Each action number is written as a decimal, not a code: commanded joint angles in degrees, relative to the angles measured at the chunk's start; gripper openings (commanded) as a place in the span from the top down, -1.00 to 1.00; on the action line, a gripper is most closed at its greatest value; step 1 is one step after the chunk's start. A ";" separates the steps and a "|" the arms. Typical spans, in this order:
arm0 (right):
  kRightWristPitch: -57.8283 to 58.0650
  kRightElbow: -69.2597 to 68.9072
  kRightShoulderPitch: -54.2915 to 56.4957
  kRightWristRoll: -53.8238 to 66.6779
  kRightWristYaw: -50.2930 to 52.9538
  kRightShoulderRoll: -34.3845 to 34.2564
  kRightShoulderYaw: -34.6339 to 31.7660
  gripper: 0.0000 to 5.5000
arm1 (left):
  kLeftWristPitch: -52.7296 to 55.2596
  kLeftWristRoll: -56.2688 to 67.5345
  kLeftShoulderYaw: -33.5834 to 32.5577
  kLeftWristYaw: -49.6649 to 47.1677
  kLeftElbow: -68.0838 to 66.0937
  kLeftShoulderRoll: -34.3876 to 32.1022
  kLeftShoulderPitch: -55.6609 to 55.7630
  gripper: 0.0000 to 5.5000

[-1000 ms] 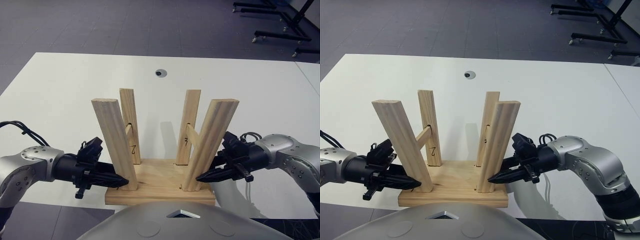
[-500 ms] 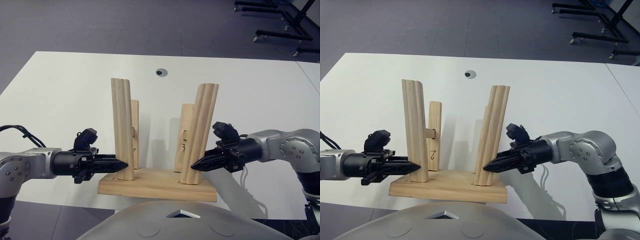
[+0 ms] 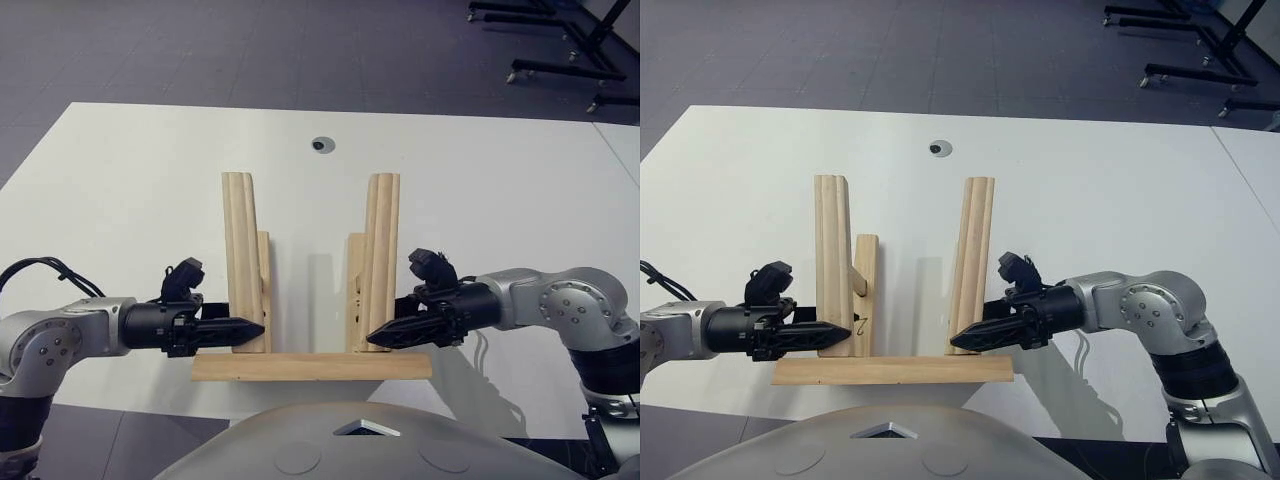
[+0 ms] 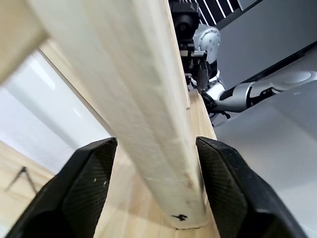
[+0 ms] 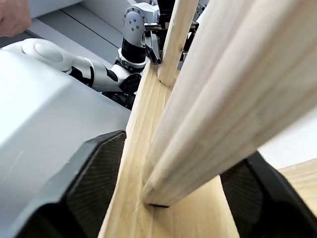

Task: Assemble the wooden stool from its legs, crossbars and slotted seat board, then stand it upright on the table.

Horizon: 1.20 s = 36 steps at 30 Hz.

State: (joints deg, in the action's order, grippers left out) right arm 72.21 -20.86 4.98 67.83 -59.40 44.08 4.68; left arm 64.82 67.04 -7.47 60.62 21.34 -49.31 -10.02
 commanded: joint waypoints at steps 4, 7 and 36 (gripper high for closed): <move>-1.60 -1.48 -5.14 2.03 2.88 -0.06 -6.23 -0.44 | -1.16 -1.73 -2.31 1.25 -2.82 -1.31 1.40 -0.46; -3.97 -1.11 -8.31 3.22 0.36 1.52 -12.12 -0.44 | -1.81 -2.61 -4.05 2.99 -2.20 -2.52 -0.92 -0.63; -75.02 8.61 -31.66 -46.88 -17.05 -1.89 -4.90 -0.44 | -69.13 -62.24 4.11 3.08 1.87 2.81 -29.31 -0.87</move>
State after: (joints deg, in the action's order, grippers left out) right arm -2.06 -12.46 -27.40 21.78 -77.31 42.58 -1.23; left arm -3.85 5.61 -4.05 65.03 24.16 -46.58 -40.77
